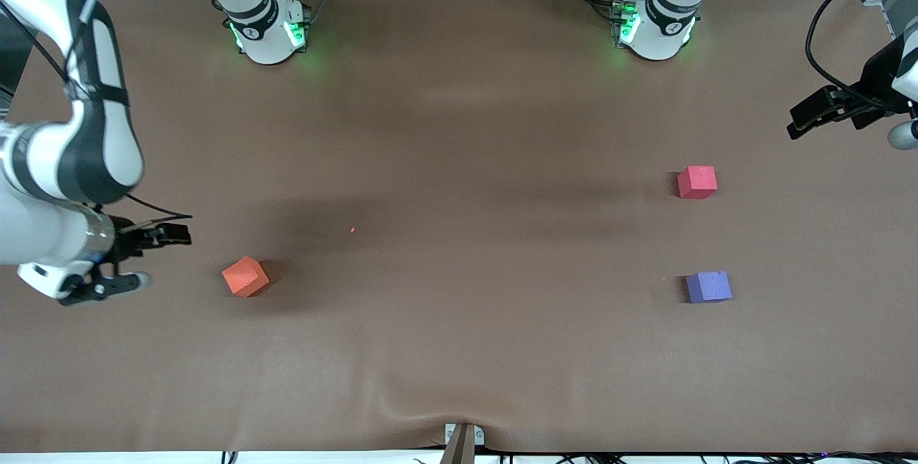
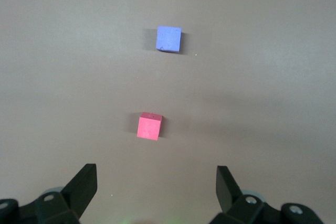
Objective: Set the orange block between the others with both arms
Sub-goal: 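Reach the right gripper down to the orange cube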
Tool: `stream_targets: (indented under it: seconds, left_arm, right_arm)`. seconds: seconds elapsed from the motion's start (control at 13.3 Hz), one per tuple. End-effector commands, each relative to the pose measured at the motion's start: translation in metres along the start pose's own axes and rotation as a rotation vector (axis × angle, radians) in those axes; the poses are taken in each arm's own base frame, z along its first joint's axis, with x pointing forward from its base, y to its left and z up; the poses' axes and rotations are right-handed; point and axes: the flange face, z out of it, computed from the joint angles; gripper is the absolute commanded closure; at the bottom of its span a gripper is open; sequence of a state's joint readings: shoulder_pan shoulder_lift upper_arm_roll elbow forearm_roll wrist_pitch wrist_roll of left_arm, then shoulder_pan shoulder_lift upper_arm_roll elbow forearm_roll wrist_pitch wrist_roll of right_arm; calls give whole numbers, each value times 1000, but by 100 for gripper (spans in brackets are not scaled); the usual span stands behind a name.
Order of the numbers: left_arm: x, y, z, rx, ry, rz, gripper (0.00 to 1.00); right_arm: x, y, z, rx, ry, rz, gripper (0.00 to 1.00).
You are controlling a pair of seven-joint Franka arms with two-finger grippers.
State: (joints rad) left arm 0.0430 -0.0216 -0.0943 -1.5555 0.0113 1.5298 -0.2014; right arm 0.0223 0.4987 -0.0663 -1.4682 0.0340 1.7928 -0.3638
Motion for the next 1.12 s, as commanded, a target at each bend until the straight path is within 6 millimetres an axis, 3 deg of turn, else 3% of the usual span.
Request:
stream_targets:
  seconds: [0.0,0.15,0.38,0.6,1.05]
  left_arm:
    - [-1,-1,-9,-14,19,18,0]
    - [-1,-2,-9,-14,19,18,0]
    - [1,1,-7,-16,27,21,0]
    - [2,2,-10,-20,41,23,0]
    - [4,1,-4,-19,33,20,0]
  right_arm:
    - [12,-9,47,16,-20,-137,0]
    - [25,-22,73,8,-21,-163,0]
    - [34,-40,93,8,-41,-192,0]
    - [43,-47,102,-8,-15,-247,0]
    - [53,-42,132,-32,11,-314,0]
